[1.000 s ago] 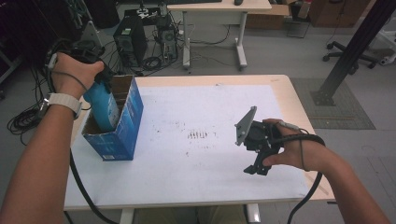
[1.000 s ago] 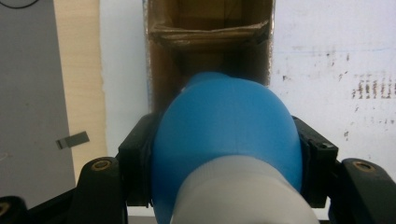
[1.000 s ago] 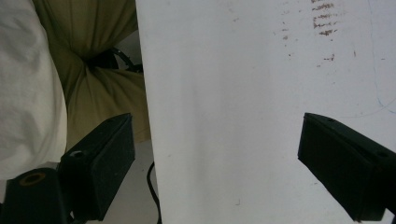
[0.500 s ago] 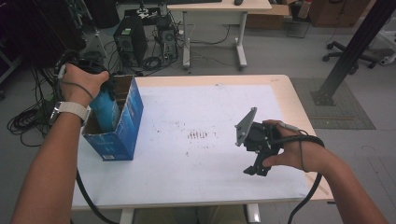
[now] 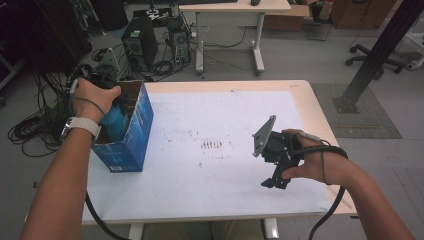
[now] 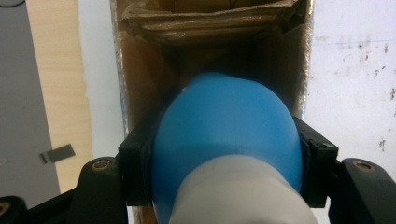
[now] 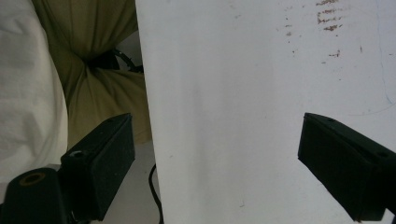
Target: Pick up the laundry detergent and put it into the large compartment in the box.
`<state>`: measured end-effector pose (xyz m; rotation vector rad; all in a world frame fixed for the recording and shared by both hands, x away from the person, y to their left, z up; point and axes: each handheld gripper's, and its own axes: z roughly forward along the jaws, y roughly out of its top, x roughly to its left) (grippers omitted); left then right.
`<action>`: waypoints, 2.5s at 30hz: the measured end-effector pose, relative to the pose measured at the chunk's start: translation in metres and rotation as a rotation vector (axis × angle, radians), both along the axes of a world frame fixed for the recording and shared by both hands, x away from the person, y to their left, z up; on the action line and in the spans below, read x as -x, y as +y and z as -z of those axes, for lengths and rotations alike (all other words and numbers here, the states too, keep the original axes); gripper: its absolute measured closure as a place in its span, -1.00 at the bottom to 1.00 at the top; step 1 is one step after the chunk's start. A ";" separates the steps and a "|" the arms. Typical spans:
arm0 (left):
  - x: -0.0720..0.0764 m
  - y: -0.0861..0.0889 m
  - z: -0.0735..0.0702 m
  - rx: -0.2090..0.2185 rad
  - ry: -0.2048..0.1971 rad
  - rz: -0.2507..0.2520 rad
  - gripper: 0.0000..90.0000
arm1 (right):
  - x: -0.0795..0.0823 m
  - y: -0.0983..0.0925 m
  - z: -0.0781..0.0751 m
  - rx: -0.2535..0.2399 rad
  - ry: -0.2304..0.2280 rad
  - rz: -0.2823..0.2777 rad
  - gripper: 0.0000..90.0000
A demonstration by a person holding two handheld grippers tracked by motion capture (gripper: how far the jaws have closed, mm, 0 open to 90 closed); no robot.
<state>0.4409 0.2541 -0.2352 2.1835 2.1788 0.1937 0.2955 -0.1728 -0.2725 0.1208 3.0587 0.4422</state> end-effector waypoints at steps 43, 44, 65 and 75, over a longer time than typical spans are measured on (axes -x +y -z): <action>-0.001 0.009 0.047 -0.011 0.013 0.016 -0.18 | -0.003 -0.003 0.005 0.004 0.012 0.007 -0.75; -0.001 0.009 0.047 -0.011 0.013 0.016 -0.18 | -0.003 -0.003 0.006 0.004 0.013 0.006 -0.75; 0.001 0.014 0.047 0.029 0.010 0.018 -0.34 | -0.004 0.000 0.007 0.005 0.015 0.000 -0.75; 0.000 0.014 0.042 0.042 0.004 0.005 -0.46 | -0.002 -0.002 0.006 0.005 0.016 0.005 -0.75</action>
